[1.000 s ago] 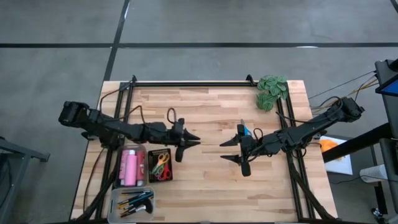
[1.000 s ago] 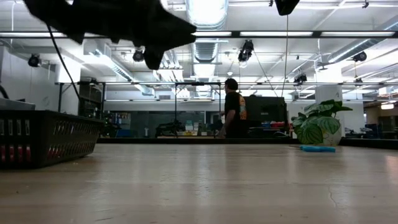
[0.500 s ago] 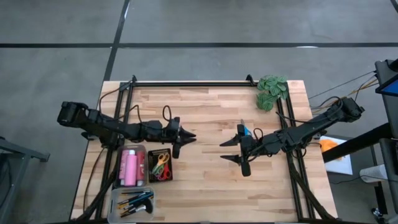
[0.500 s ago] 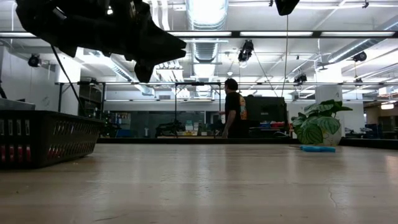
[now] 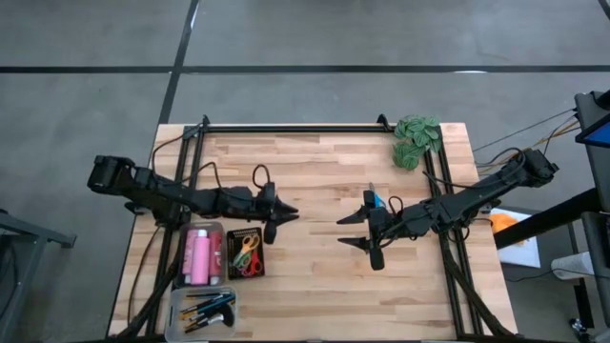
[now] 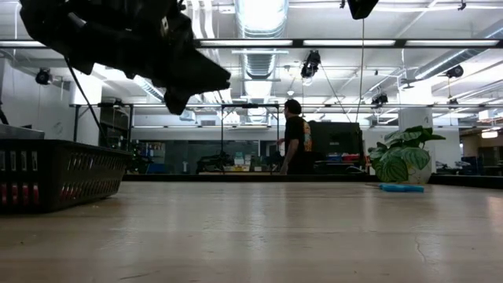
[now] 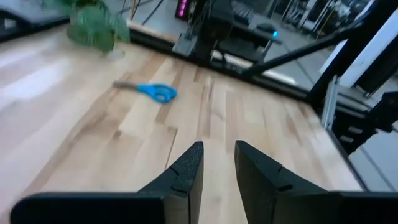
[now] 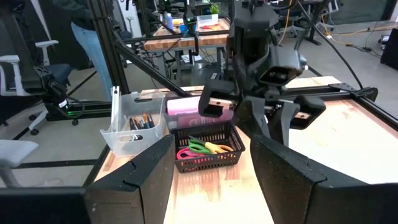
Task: Pick & Place Paint Supplies
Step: Put the blue scissors into the black bin
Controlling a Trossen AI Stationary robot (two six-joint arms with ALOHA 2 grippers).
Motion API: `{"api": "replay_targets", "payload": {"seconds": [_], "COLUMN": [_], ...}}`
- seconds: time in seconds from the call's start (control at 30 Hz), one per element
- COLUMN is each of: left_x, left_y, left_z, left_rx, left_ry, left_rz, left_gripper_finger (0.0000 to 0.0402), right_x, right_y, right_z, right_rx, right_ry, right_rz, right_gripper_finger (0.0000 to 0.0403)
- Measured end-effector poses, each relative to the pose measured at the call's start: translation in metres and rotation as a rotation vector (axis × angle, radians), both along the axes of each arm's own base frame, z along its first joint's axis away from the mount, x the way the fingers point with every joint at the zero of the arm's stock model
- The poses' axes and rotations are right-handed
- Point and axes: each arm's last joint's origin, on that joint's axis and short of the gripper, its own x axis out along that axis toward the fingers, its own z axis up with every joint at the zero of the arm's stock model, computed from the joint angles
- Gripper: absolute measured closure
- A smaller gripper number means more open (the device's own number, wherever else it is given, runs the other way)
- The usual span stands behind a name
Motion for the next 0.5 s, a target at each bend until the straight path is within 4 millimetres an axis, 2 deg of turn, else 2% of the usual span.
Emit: {"api": "replay_targets", "payload": {"seconds": [0.17, 0.5], "left_x": [-0.0012, -0.0011], "left_y": [0.0001, 0.0009], "left_z": [-0.0040, -0.0037], "left_rx": [-0.050, -0.036], "left_ry": [0.044, 0.039], "left_rz": [0.016, 0.042], "left_gripper_finger": [0.0308, 0.0308], "right_x": [0.0000, 0.0002], "right_y": [0.0000, 0.0001], "right_z": [0.0000, 0.0012], "right_rx": [0.000, 0.028], "right_ry": [0.000, -0.011], "right_rz": [0.000, -0.004], "right_gripper_finger": [0.0194, 0.0194]}}
